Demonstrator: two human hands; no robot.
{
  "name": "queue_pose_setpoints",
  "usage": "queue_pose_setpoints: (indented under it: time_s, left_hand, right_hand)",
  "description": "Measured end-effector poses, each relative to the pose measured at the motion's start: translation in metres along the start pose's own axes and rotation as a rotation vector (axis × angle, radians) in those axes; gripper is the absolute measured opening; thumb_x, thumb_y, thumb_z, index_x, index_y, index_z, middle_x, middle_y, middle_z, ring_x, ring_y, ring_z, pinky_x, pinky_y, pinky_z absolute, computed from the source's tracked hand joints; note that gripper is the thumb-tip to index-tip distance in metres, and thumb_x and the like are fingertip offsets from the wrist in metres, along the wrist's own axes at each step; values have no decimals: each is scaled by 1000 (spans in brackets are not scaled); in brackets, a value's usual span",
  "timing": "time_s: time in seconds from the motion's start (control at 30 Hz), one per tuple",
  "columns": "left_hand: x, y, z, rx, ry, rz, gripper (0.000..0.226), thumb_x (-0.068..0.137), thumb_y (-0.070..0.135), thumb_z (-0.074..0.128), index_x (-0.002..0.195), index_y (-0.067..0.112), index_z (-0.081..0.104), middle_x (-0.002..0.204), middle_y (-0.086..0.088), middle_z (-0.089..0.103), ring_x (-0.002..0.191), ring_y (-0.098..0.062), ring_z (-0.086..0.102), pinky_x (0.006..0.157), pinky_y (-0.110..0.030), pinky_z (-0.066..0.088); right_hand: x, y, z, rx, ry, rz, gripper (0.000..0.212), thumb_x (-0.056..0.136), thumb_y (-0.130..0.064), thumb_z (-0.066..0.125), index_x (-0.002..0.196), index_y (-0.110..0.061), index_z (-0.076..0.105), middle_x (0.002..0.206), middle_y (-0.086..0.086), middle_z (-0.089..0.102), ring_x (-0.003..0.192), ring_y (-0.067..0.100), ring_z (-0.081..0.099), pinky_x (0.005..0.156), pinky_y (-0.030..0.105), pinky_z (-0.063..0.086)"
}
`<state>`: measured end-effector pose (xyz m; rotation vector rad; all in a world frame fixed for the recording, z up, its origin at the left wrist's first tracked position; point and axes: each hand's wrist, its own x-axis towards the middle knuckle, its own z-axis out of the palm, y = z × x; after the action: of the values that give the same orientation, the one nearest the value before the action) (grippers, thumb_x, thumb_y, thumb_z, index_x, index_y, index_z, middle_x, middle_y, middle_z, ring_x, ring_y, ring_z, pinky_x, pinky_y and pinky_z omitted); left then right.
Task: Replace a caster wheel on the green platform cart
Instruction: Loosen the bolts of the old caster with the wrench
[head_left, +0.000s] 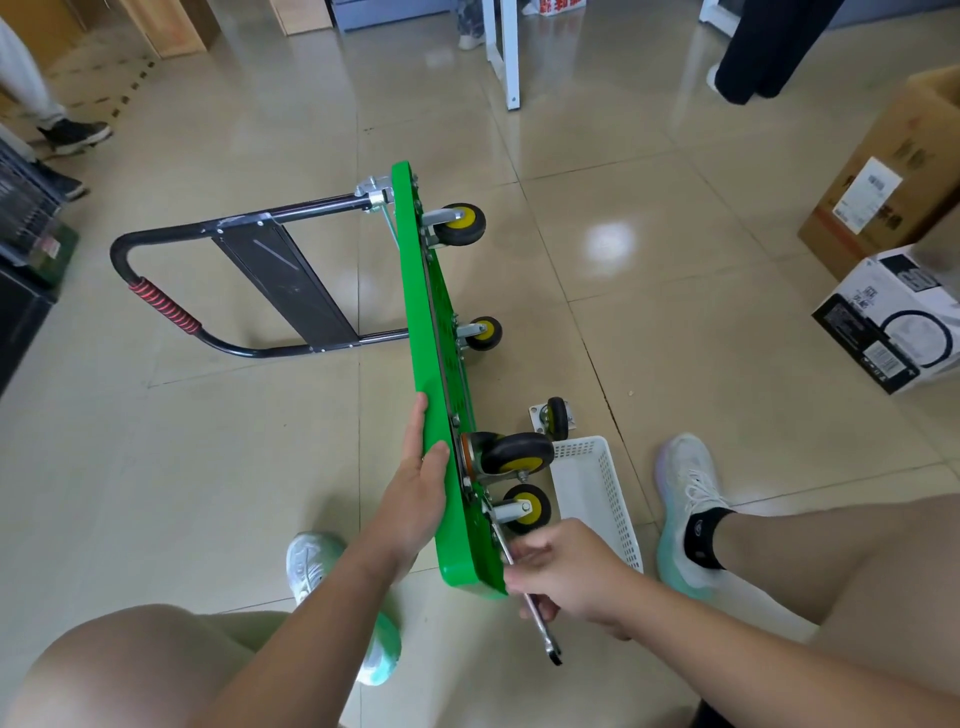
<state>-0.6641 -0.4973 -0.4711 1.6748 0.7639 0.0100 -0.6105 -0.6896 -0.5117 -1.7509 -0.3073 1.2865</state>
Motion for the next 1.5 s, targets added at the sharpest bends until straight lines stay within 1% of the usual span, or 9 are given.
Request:
queue_pose_setpoints:
  time_s: [0.2, 0.47, 0.6, 0.73, 0.9, 1.13, 1.3, 1.4, 1.5]
  left_hand:
    - [1, -4, -1, 7, 14, 7, 57, 112, 33, 30, 154, 67, 9, 158, 15, 38, 138, -14, 48, 121, -47, 35]
    - [2, -5, -1, 20, 19, 0, 57, 112, 34, 31, 152, 69, 10, 153, 14, 43, 133, -14, 52, 119, -47, 38]
    - [3, -5, 0, 2, 16, 7, 58, 105, 42, 34, 149, 73, 11, 154, 14, 43, 134, -14, 52, 119, -47, 39]
    - [6, -9, -1, -10, 12, 6, 59, 97, 50, 34, 143, 79, 12, 157, 13, 45, 136, -19, 52, 118, -50, 39]
    - [6, -10, -2, -26, -1, 4, 60, 96, 50, 33, 144, 79, 12, 156, 13, 45, 134, -17, 55, 116, -50, 42]
    - [5, -9, -1, -1, -9, 26, 59, 106, 40, 32, 153, 68, 8, 159, 17, 38, 139, -12, 46, 121, -46, 36]
    - [4, -8, -2, -22, 1, 27, 60, 103, 42, 33, 149, 72, 11, 157, 16, 41, 137, -9, 49, 121, -46, 37]
    - [2, -6, -1, -9, -10, 23, 57, 111, 34, 30, 152, 69, 10, 155, 16, 42, 128, 3, 50, 118, -46, 39]
    - [2, -6, 0, -12, 3, 26, 58, 107, 39, 33, 150, 71, 11, 153, 16, 44, 126, 5, 49, 119, -45, 39]
  right_hand:
    - [-4, -23, 8, 204, -65, 22, 19, 97, -10, 62, 110, 2, 68, 84, 9, 71, 66, 24, 68, 51, 25, 46]
    - [-5, -34, 9, 115, -41, -26, 15, 95, -11, 64, 102, -1, 73, 78, 2, 72, 63, 20, 69, 48, 21, 43]
    - [9, -18, 7, -65, 31, -65, 24, 89, -10, 68, 111, -16, 76, 90, 1, 78, 78, 19, 76, 73, 28, 61]
    - [33, -1, 6, -158, 115, -105, 42, 88, -9, 69, 125, -29, 70, 108, -9, 76, 100, 9, 71, 99, 33, 54]
    - [47, 3, 15, -106, 95, -116, 44, 92, -6, 66, 131, -26, 66, 120, -10, 71, 114, 11, 65, 108, 37, 48]
    - [23, 2, 2, -113, 39, -82, 31, 89, -8, 68, 115, -22, 75, 99, -1, 78, 90, 14, 75, 82, 23, 59]
    - [22, -1, -3, -350, 89, -49, 18, 87, -19, 73, 105, -19, 77, 94, 3, 77, 90, 22, 72, 85, 31, 57]
    - [10, -4, -1, -198, 79, -56, 15, 87, -13, 71, 100, -15, 78, 88, 7, 77, 80, 22, 75, 74, 28, 60]
    - [-2, -14, 3, 8, 4, -26, 14, 89, -8, 67, 101, -5, 75, 79, 7, 74, 67, 22, 73, 57, 23, 52]
